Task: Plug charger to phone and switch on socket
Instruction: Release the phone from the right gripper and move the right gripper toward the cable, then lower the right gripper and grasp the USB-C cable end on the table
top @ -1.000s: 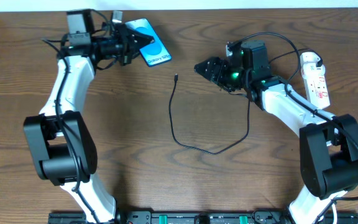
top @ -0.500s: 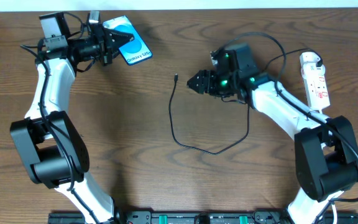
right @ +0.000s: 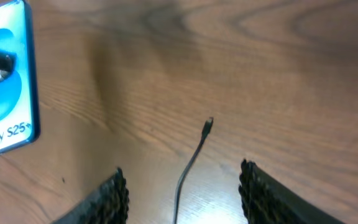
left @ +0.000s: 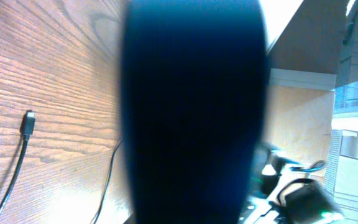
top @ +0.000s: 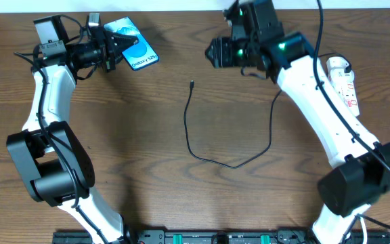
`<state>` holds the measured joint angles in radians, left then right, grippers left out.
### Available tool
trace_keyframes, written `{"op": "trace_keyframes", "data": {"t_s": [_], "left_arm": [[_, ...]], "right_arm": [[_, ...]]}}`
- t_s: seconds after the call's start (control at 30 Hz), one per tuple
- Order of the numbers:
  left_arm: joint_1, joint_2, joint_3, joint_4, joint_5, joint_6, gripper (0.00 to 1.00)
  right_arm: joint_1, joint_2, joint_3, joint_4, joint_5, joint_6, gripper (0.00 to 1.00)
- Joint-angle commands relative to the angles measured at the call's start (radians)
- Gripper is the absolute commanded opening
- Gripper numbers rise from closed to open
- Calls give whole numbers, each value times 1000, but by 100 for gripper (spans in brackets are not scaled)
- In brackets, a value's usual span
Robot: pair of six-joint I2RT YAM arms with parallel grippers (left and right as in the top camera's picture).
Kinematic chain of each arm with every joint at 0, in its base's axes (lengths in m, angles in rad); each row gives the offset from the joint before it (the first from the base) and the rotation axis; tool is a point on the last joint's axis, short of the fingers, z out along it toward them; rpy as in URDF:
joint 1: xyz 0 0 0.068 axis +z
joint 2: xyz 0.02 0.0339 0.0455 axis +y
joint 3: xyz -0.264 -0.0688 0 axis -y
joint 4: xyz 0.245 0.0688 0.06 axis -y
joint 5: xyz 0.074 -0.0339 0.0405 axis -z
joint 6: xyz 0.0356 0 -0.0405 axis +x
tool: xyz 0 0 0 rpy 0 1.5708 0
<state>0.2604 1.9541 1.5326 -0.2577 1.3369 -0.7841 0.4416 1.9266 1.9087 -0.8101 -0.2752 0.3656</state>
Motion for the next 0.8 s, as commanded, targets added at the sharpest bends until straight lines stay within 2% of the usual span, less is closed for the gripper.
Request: {"op": "trace_keyframes", "data": {"t_s": [0.0,0.17,0.43,0.77], "left_arm": [[5,-7,3,5,39,21,7],[5,-7,3,5,39,21,7],[5,-7,3,5,40,21,7],[5,-7,3,5,40,21,7]], "right_arm": [[32,115,145,-62,39,-39,58],[69,285,273,-114,41,8,57],[95,463,273,-79,36,153,51],[124,563,270,-35,38,184,47]]}}
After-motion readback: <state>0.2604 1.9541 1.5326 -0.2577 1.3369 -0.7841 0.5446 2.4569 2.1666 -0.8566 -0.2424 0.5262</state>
